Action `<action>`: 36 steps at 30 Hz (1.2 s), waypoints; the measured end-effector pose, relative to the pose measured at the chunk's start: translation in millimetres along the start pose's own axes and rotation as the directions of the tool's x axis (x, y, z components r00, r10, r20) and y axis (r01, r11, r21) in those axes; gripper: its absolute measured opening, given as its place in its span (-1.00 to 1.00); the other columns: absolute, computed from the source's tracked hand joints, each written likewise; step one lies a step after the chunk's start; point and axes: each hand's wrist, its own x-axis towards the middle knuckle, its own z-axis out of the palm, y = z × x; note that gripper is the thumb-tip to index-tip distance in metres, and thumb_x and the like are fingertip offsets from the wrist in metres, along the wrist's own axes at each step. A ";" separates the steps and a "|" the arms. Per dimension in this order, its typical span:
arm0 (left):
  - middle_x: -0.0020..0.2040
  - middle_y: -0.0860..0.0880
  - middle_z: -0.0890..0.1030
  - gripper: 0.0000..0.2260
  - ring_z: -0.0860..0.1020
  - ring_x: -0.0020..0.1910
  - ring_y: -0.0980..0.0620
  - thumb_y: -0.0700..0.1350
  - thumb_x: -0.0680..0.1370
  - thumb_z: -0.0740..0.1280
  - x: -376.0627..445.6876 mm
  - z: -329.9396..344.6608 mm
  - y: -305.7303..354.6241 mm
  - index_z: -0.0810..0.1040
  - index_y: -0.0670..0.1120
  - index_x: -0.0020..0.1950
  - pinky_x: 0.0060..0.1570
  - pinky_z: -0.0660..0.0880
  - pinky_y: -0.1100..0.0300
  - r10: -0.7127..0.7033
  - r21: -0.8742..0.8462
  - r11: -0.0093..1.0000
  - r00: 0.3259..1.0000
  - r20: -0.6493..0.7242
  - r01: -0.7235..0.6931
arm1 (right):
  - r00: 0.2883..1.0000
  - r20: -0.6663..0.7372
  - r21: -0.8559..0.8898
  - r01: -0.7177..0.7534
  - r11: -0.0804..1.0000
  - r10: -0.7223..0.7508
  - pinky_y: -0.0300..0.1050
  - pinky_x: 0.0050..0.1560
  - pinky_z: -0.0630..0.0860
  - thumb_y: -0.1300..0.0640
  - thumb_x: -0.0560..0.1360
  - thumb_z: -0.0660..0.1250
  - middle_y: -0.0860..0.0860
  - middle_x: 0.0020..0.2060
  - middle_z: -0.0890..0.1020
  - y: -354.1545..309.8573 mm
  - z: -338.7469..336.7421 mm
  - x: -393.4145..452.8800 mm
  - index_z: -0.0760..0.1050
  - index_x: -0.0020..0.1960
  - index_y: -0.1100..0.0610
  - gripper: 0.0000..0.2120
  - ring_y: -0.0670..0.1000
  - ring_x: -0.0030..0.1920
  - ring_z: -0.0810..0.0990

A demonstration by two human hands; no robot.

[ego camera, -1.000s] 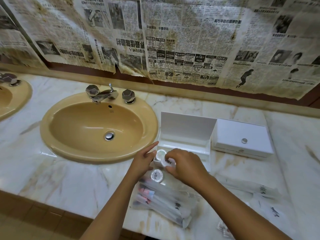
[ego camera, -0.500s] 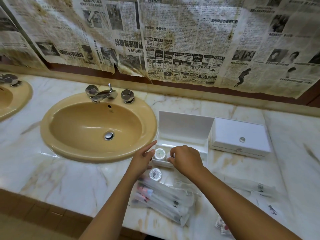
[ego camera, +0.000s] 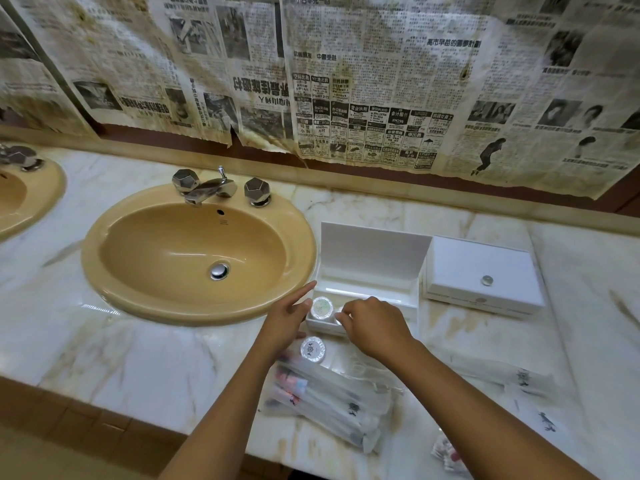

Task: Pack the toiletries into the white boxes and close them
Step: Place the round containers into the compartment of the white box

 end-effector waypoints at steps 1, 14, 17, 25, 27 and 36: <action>-0.22 -0.10 0.26 -0.69 0.35 -0.29 0.11 -0.04 0.63 0.23 0.0 0.0 -0.1 0.48 0.31 0.30 -0.21 0.56 0.23 0.001 -0.001 1.000 1.000 0.003 -0.001 | 1.000 0.002 0.000 0.000 1.000 0.000 -0.10 -0.18 0.39 -0.08 0.60 0.13 0.04 -0.13 0.63 -0.8 -0.5 0.2 0.51 -0.15 0.09 -0.68 0.12 -0.08 0.59; -0.26 -0.08 0.28 -0.70 0.34 -0.35 0.15 -0.05 0.62 0.25 1.7 -2.3 -1.3 0.51 0.30 0.28 0.01 0.61 -0.07 -0.017 -0.029 0.999 1.000 0.014 0.017 | 0.947 0.161 0.069 0.270 0.960 -0.278 -0.03 -0.05 0.50 0.19 0.53 0.23 0.02 0.10 0.62 -30.7 22.4 -12.3 0.54 0.19 -0.03 -0.72 0.16 0.03 0.59; -0.27 -0.05 0.30 -0.69 0.34 -0.33 0.13 -0.06 0.62 0.24 1.8 -2.3 0.2 0.51 0.29 0.28 0.00 0.61 -0.06 -0.017 -0.027 0.999 1.000 0.015 0.018 | 0.934 0.184 0.017 0.309 0.951 -0.307 0.00 -0.11 0.52 0.26 0.51 0.22 0.00 0.10 0.58 -29.4 31.6 -6.8 0.56 0.11 0.05 -0.75 0.18 -0.03 0.59; -0.37 0.05 0.27 -0.67 0.32 -0.38 0.16 -0.10 0.63 0.23 -0.6 -2.5 3.1 0.51 0.27 0.28 -0.11 0.61 0.05 -0.004 -0.027 1.000 1.000 0.015 0.005 | 0.924 0.184 -0.015 0.344 0.939 -0.336 0.03 -0.13 0.53 0.27 0.48 0.22 0.01 0.07 0.57 -29.6 38.5 -0.4 0.56 0.06 0.07 -0.76 0.20 -0.06 0.59; -0.41 0.08 0.27 -0.67 0.33 -0.40 0.19 -0.10 0.63 0.22 -0.1 -3.3 1.2 0.51 0.27 0.30 -0.02 0.62 -0.02 -0.015 -0.024 1.000 1.000 0.017 0.015 | 0.926 0.175 -0.015 0.342 0.939 -0.335 0.01 -0.14 0.53 0.27 0.48 0.22 0.01 0.08 0.59 -30.3 36.3 -1.9 0.57 0.06 0.08 -0.76 0.20 -0.07 0.59; -0.27 -0.10 0.38 -0.66 0.44 -0.27 0.12 -0.12 0.63 0.22 2.1 -1.5 -0.5 0.50 0.23 0.32 -0.06 0.62 0.07 -0.004 -0.053 0.999 1.000 0.020 0.005 | 0.972 -0.002 0.084 0.236 0.968 -0.237 -0.09 -0.08 0.48 0.01 0.47 0.29 -0.06 0.02 0.62 -22.0 2.5 -18.9 0.58 0.03 -0.04 -0.83 0.06 -0.02 0.57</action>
